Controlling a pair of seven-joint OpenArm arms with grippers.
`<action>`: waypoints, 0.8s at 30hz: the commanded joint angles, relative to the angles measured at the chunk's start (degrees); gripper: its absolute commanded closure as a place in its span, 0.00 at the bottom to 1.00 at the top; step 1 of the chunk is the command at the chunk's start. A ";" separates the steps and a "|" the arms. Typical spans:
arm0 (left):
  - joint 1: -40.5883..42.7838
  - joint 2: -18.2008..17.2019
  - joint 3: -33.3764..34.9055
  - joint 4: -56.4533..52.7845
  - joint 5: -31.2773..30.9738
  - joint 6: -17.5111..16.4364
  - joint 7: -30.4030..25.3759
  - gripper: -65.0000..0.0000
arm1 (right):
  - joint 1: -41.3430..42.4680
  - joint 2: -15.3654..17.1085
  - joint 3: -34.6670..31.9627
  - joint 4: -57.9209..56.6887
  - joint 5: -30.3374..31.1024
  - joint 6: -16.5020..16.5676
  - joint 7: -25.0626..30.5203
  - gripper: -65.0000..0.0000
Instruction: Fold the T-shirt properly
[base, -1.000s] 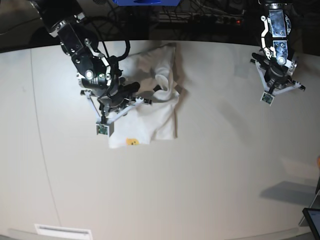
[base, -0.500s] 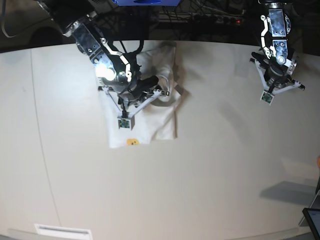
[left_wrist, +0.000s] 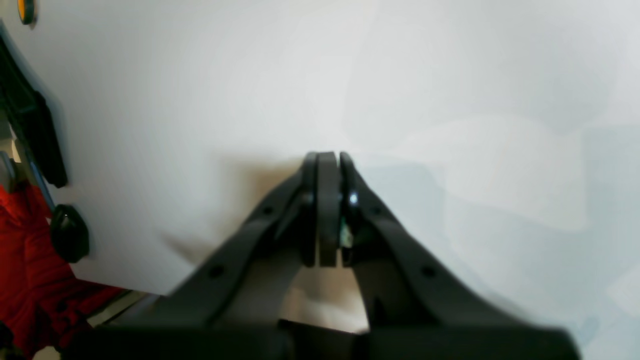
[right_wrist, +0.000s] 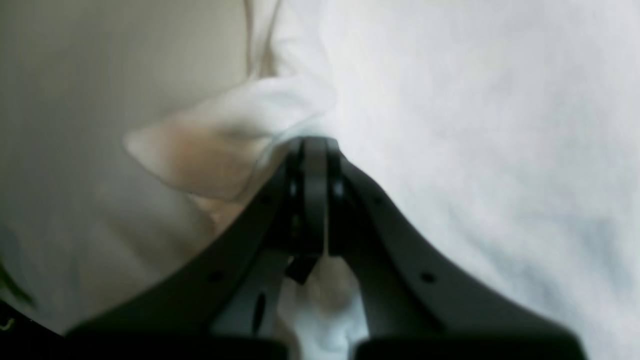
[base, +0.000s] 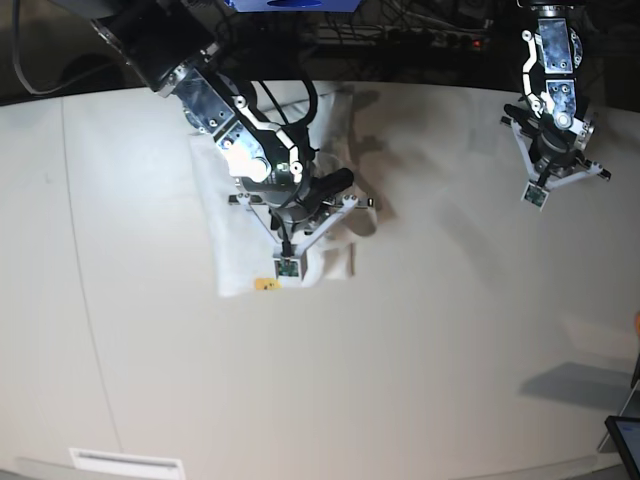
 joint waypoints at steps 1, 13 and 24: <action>-0.24 -0.96 -0.46 0.86 0.42 0.23 -0.37 1.00 | 1.10 -1.02 -0.09 -0.09 -0.26 -0.12 0.88 1.00; -0.33 -0.96 -0.46 0.86 0.51 0.23 -0.37 1.00 | 4.18 -4.53 -3.25 -4.75 -0.26 -0.12 2.81 1.00; -0.33 -0.96 -0.46 0.86 0.51 0.23 -0.37 1.00 | 6.29 -6.38 -6.24 -7.22 -0.26 -0.12 4.92 1.00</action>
